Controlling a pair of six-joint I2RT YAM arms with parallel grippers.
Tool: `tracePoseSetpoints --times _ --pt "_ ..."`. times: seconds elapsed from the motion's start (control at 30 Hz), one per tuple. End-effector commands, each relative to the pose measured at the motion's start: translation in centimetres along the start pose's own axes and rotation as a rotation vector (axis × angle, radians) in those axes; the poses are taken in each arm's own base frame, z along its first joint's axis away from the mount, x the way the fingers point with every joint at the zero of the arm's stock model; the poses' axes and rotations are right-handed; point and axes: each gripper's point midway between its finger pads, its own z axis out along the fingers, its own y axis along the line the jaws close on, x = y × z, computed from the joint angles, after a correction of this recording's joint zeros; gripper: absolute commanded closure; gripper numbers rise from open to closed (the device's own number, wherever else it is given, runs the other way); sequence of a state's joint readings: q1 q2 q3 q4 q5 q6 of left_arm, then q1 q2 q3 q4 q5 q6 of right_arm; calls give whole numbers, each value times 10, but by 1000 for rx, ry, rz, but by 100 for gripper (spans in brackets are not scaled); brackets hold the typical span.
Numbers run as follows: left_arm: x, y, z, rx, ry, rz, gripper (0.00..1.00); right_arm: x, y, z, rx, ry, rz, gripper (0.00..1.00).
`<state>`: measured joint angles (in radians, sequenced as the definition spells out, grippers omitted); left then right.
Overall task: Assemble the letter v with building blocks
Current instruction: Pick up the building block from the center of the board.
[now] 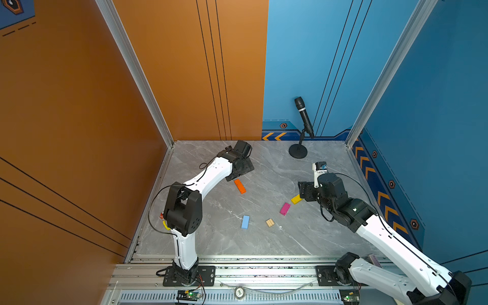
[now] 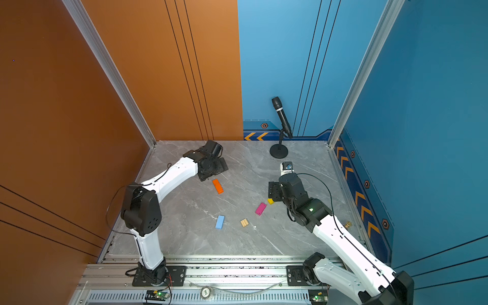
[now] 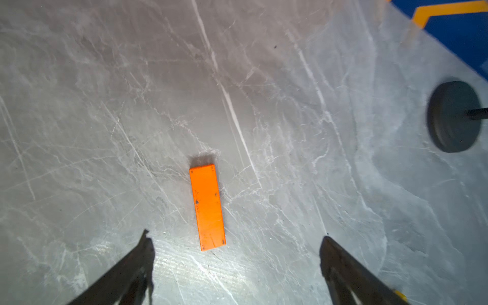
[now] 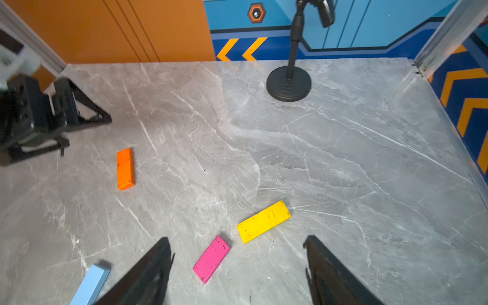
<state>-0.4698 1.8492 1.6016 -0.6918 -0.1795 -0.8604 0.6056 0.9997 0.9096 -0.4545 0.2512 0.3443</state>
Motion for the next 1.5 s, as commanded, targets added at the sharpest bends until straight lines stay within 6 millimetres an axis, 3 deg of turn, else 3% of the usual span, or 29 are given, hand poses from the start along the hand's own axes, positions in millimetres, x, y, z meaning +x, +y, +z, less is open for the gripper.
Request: tracePoseSetpoints --times 0.0,0.13,0.27,0.37,0.5,0.63,0.7,0.9,1.03,1.23,1.47 --pt "-15 0 -35 100 -76 5 8 15 30 3 -79 91 -83 21" --pt "-26 17 -69 173 -177 -19 12 40 86 12 -195 192 -189 22" --pt "-28 47 -95 169 -240 -34 12 63 145 20 -315 263 -251 23" --pt "-26 70 -111 156 -275 -33 18 84 186 22 -408 324 -288 24" --pt "-19 98 -130 152 -317 -35 20 119 223 24 -474 432 -331 26" --pt "-13 117 -148 140 -356 -27 21 145 235 29 -458 510 -364 28" --pt "-3 133 -146 101 -350 -20 21 154 238 33 -435 540 -360 28" --pt "7 155 -159 72 -389 -10 21 177 247 47 -378 602 -361 28" --pt "13 171 -157 30 -408 -7 20 189 257 50 -365 634 -386 27" --pt "20 179 -148 14 -379 -4 20 201 239 67 -223 663 -399 27" --pt "20 180 -148 13 -382 -6 20 196 232 83 -137 641 -332 32"
